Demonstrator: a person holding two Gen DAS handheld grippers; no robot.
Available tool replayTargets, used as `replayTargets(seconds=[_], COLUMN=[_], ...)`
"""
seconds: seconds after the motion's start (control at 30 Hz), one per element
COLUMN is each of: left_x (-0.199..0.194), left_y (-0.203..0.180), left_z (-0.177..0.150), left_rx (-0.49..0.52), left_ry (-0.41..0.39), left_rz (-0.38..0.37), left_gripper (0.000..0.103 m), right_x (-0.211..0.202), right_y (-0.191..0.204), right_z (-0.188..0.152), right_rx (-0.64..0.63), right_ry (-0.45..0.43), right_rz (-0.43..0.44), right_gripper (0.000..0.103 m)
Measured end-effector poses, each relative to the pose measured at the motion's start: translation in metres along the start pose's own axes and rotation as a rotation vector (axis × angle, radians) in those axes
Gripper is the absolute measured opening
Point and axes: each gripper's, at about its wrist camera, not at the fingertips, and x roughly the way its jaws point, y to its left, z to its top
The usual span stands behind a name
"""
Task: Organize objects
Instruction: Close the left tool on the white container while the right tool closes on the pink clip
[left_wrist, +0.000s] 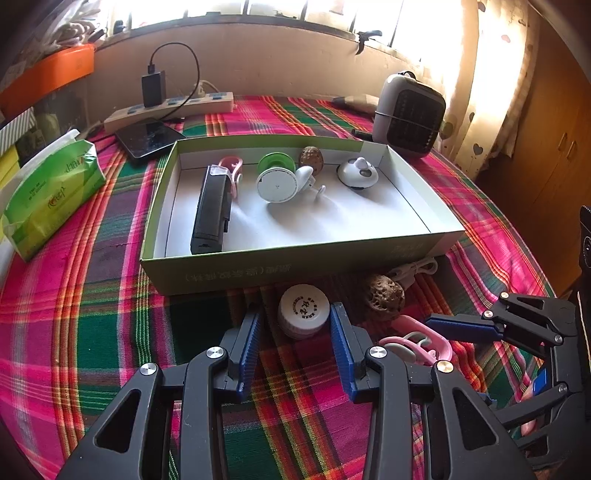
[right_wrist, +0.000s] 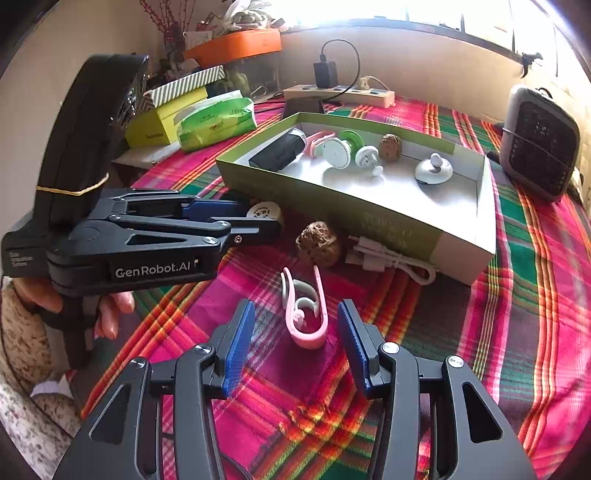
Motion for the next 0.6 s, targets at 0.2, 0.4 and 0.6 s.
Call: replayTargets(seconds=[0.2,0.4,0.6], left_x=[0.0007,0.0009,0.0012], left_y=[-0.0002,0.0001,0.0003], left_z=[0.0004,0.0008,0.0014], left_rx=[0.011,0.011,0.009], left_ry=[-0.002,-0.006,-0.008], left_rz=[0.009,0.009,0.025], left_gripper=[0.035,0.035,0.029], right_x=[0.0034,0.0035,0.0036], right_y=[0.0026,0.0064,0.0040], right_z=[0.0039,0.0029,0.0037], right_rx=[0.002,-0.010,0.005], right_ry=[0.003,0.006,0.003], right_rz=[-0.044,-0.081,-0.106], right_gripper=[0.048,0.047,0.035])
